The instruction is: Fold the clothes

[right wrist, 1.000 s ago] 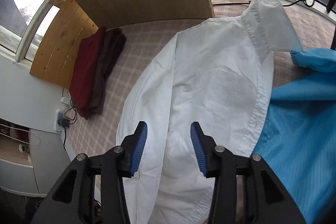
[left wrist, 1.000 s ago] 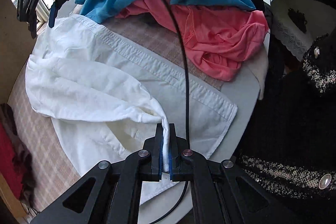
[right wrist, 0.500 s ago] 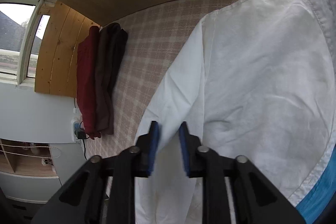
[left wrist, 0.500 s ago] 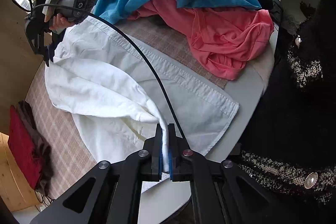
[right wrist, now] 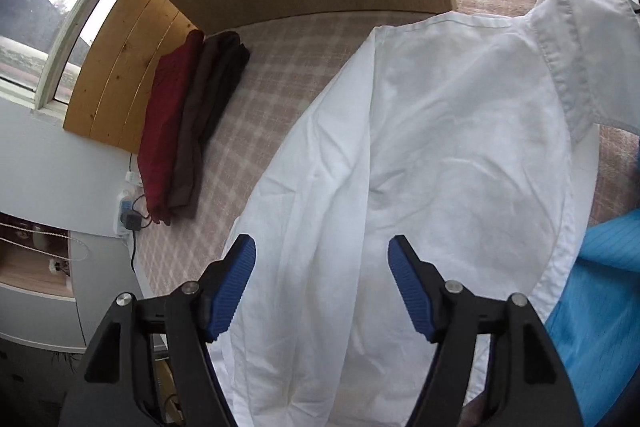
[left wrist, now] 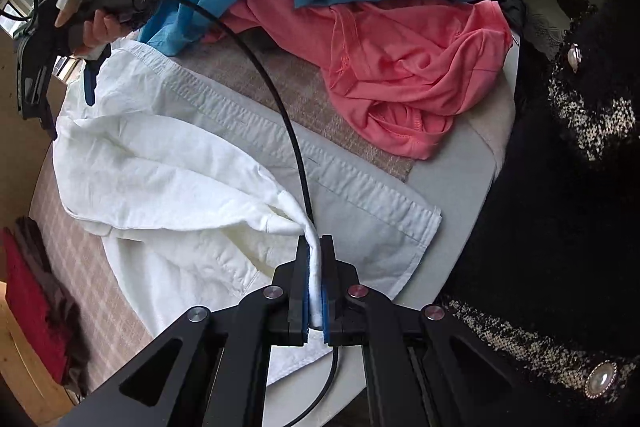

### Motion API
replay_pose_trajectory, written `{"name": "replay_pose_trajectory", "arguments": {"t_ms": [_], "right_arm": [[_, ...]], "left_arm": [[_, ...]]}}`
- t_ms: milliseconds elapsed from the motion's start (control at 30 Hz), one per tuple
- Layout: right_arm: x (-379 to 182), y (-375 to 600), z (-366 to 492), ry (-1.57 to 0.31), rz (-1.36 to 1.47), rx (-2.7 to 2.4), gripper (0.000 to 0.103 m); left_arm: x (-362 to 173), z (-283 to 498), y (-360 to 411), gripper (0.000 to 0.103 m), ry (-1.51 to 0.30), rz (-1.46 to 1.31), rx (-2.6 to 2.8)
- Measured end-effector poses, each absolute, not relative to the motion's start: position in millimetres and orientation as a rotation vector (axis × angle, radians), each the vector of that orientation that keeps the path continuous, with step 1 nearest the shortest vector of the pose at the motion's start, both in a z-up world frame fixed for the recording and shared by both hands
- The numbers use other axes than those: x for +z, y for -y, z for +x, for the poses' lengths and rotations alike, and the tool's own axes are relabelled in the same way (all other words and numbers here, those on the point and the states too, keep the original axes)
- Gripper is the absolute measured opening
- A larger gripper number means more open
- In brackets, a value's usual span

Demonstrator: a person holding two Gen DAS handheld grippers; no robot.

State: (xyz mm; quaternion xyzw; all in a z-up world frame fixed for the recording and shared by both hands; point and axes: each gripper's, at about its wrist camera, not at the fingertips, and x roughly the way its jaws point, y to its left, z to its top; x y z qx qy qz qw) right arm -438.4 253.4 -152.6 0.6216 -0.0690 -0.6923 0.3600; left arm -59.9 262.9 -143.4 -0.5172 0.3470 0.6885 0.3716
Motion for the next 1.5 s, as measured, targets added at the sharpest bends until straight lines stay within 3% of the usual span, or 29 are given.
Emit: {"name": "replay_pose_trajectory", "arguments": {"t_ms": [33, 100, 133, 267, 333, 367, 400, 600, 667, 700, 833, 1000, 1067, 1200, 1300, 1367, 1400, 1433, 1500], "right_arm": [[-154.3, -248.4, -434.5, 0.158, 1.598, -1.78, 0.063], [-157.8, -239.1, -427.0, 0.119, 1.592, -1.768, 0.005], [-159.2, -237.4, -425.0, 0.1, 1.598, -1.761, 0.004], [-157.2, -247.4, -426.4, 0.044, 1.632, -1.815, 0.006], [-155.3, -255.6, -425.6, 0.046, 1.652, -1.816, 0.024], [-153.9, -260.7, -419.6, 0.056, 1.655, -1.811, 0.041], [-152.6, -265.8, -413.6, 0.065, 1.658, -1.806, 0.047], [-144.5, -296.4, -377.6, 0.125, 1.676, -1.779, 0.047], [-146.9, -300.4, -357.9, 0.103, 1.685, -1.759, 0.048], [-149.9, -300.7, -344.7, 0.088, 1.693, -1.739, 0.047], [-162.6, -305.4, -295.9, 0.051, 1.724, -1.685, 0.048], [-164.2, -326.3, -250.9, 0.025, 1.68, -1.775, 0.047], [-161.8, -337.9, -239.9, 0.044, 1.661, -1.801, 0.047], [-153.6, -359.7, -223.1, 0.066, 1.621, -1.844, 0.047], [-143.5, -371.7, -215.6, 0.053, 1.579, -1.896, 0.047], [-136.8, -379.5, -209.3, 0.054, 1.549, -1.917, 0.047], [-133.7, -383.7, -206.3, 0.059, 1.534, -1.928, 0.047], [-130.4, -387.0, -204.8, 0.067, 1.519, -1.939, 0.047], [-124.6, -393.5, -202.7, 0.077, 1.489, -1.964, 0.047]], "left_arm": [[-142.3, -60.0, -261.1, 0.003, -0.888, -1.329, 1.771], [-140.0, -61.5, -259.2, 0.003, -0.872, -1.331, 1.798], [-140.6, -61.3, -260.1, 0.003, -0.868, -1.331, 1.806], [-148.4, -55.1, -265.0, 0.004, -0.873, -1.314, 1.818], [-146.7, -57.4, -260.2, 0.004, -0.819, -1.323, 1.841], [-144.0, -59.9, -255.5, 0.004, -0.778, -1.333, 1.857], [-140.1, -62.5, -249.2, 0.004, -0.737, -1.341, 1.879], [-122.7, -65.0, -213.7, 0.009, -0.526, -1.384, 1.991], [-122.6, -52.7, -208.0, 0.026, -0.518, -1.398, 1.997], [-122.8, -45.2, -204.7, 0.029, -0.518, -1.405, 1.998], [-122.0, -28.9, -180.3, 0.03, -0.439, -1.47, 2.039], [-115.2, -57.3, -161.2, 0.031, -0.151, -1.504, 2.144], [-117.6, -78.7, -168.8, 0.04, -0.029, -1.483, 2.162], [-143.8, -124.3, -188.1, 0.043, 0.218, -1.557, 2.115], [-173.8, -147.7, -197.4, 0.043, 0.253, -1.692, 2.079], [-190.2, -155.4, -201.3, 0.036, 0.226, -1.758, 2.075], [-196.4, -157.8, -201.8, 0.028, 0.223, -1.778, 2.076], [-198.5, -159.9, -201.0, 0.002, 0.247, -1.776, 2.068], [-192.5, -162.7, -197.7, 0.001, 0.326, -1.734, 2.047]]}}
